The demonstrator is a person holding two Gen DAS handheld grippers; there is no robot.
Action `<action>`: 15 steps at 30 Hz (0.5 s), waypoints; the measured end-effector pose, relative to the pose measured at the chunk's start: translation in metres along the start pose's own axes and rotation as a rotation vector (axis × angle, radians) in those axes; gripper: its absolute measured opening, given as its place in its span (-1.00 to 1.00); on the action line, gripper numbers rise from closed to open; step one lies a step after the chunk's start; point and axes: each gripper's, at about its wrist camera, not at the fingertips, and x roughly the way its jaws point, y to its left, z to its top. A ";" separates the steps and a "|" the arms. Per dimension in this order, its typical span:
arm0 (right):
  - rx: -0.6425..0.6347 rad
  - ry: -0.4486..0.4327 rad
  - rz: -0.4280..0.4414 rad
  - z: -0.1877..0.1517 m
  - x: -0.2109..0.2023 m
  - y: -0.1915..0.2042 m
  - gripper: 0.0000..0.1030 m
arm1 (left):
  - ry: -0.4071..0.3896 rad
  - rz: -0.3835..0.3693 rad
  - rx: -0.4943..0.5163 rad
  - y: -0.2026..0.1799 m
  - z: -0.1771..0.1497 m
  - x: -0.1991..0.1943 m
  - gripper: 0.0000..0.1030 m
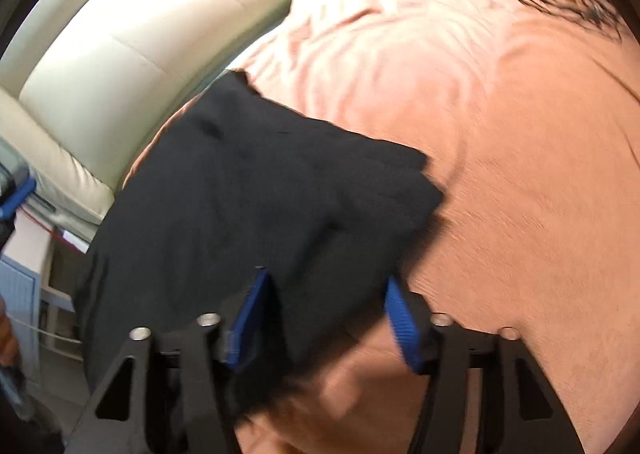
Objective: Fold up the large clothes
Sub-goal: 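Lower the jacket onto the bed and open both grippers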
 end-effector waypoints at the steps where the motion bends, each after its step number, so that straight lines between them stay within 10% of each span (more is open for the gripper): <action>1: 0.001 -0.010 0.000 -0.003 -0.006 -0.003 0.30 | 0.005 -0.008 -0.006 -0.001 -0.005 -0.001 -0.06; 15: -0.099 -0.092 -0.014 -0.023 -0.135 -0.013 0.73 | -0.071 -0.040 0.052 -0.079 -0.073 -0.077 0.56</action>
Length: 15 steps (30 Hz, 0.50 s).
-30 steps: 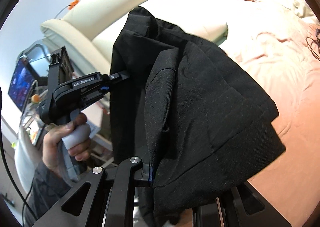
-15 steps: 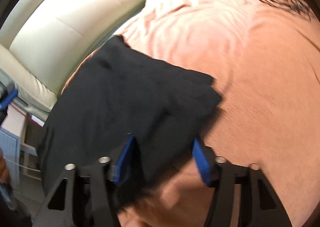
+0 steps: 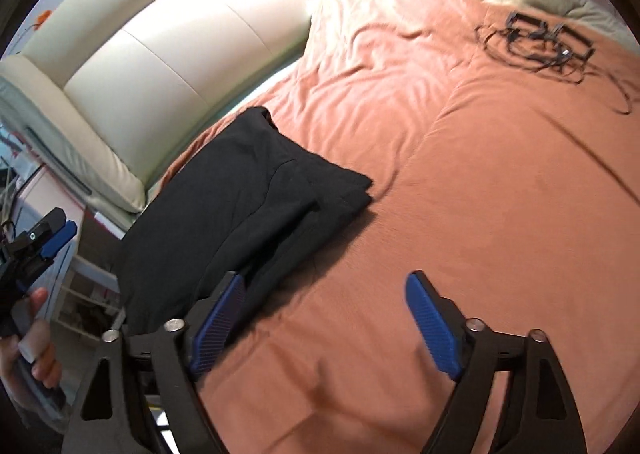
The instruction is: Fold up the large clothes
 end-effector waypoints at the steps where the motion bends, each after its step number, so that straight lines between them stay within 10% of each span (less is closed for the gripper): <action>1: 0.006 -0.008 0.001 -0.003 -0.008 -0.005 0.86 | -0.007 0.001 0.013 -0.009 -0.004 -0.007 0.58; 15: -0.012 -0.151 -0.111 -0.063 -0.174 -0.059 1.00 | -0.079 -0.043 0.158 -0.135 -0.079 -0.090 0.99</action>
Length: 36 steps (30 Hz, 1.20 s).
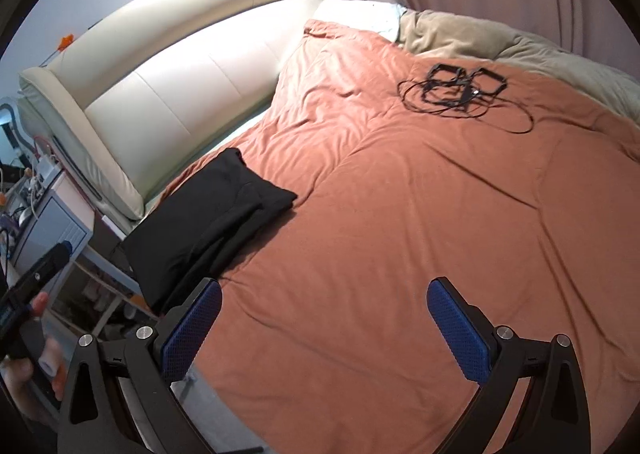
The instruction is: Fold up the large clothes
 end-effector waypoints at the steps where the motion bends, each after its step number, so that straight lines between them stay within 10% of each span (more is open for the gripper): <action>1: 0.004 -0.008 -0.002 -0.004 -0.011 -0.006 1.00 | 0.000 -0.006 0.005 -0.006 -0.004 -0.004 0.99; 36: 0.042 -0.276 -0.254 -0.206 -0.287 -0.077 1.00 | -0.122 -0.126 0.133 -0.144 -0.140 -0.172 0.99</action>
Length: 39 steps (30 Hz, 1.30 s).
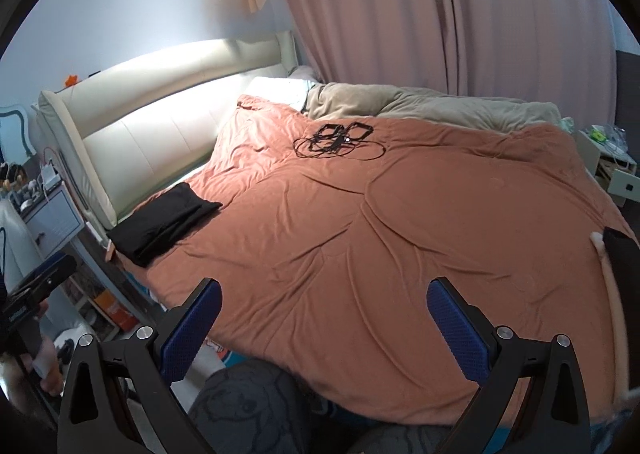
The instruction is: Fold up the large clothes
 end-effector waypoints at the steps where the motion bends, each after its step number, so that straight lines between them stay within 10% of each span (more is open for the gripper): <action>1: 0.001 -0.014 -0.009 -0.007 -0.011 -0.001 1.00 | -0.004 -0.003 0.005 -0.003 -0.003 -0.005 0.99; 20: -0.001 -0.088 -0.034 -0.093 -0.095 0.010 1.00 | -0.039 -0.056 0.089 -0.036 -0.047 -0.070 0.99; 39: 0.023 -0.093 -0.046 -0.103 -0.099 0.014 1.00 | -0.043 -0.045 0.108 -0.045 -0.057 -0.071 0.99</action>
